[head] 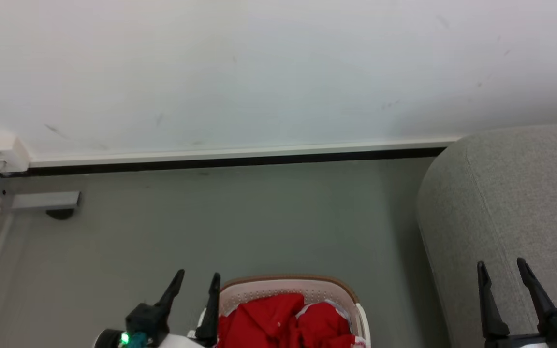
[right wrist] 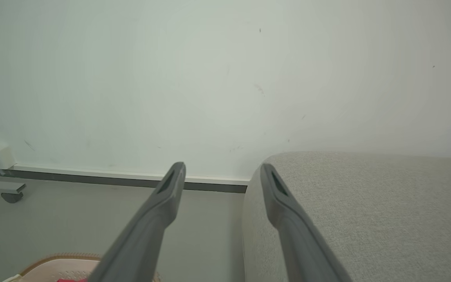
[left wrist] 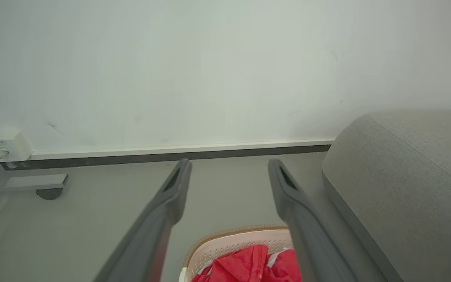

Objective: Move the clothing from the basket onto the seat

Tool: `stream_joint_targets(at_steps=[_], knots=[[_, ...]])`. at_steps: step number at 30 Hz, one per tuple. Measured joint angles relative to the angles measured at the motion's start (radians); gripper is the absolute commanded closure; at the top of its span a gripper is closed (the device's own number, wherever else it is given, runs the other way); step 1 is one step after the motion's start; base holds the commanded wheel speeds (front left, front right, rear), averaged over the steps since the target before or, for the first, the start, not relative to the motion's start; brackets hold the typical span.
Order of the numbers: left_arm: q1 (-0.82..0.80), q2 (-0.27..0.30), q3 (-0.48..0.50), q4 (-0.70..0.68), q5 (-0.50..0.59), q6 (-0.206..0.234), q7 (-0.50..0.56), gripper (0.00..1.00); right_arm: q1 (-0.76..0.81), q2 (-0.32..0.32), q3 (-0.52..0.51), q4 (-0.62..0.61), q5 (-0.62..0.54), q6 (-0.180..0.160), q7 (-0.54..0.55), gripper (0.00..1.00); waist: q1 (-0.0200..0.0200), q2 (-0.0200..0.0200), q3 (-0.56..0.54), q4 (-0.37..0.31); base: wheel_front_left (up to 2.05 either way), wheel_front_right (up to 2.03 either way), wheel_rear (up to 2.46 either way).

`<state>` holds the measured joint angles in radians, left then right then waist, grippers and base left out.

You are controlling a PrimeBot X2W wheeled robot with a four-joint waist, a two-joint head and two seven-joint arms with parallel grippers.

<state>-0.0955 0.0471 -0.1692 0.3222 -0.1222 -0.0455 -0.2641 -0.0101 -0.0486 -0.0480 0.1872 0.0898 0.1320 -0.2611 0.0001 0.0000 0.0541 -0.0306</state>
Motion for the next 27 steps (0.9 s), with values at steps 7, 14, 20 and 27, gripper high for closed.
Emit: stream_joint_targets(at_steps=[7,14,20,27], knots=[[-0.142,0.0,-0.104,0.125,0.041,-0.038,0.0,0.0,-0.074,0.0,0.002,-0.033,0.02,0.0,0.0,0.0,0.0001,0.0,0.118,-0.031,0.0,0.0,0.0],[-0.294,0.0,-0.205,0.308,0.063,-0.062,0.0,0.0,-0.177,0.0,0.033,-0.056,0.044,0.0,0.0,0.0,0.0002,0.0,0.259,-0.077,0.0,0.0,0.0],[-0.41,-0.001,-0.291,0.472,0.065,-0.078,0.004,0.0,-0.256,0.0,0.062,-0.077,0.083,0.0,0.0,0.0,0.0002,0.0,0.379,-0.129,0.0,0.0,0.0],[-0.539,0.004,-0.394,0.609,0.067,-0.083,0.018,0.0,-0.326,0.0,0.081,-0.108,0.111,0.0,0.0,0.0,0.0002,0.0,0.523,-0.179,0.0,0.0,0.0]])
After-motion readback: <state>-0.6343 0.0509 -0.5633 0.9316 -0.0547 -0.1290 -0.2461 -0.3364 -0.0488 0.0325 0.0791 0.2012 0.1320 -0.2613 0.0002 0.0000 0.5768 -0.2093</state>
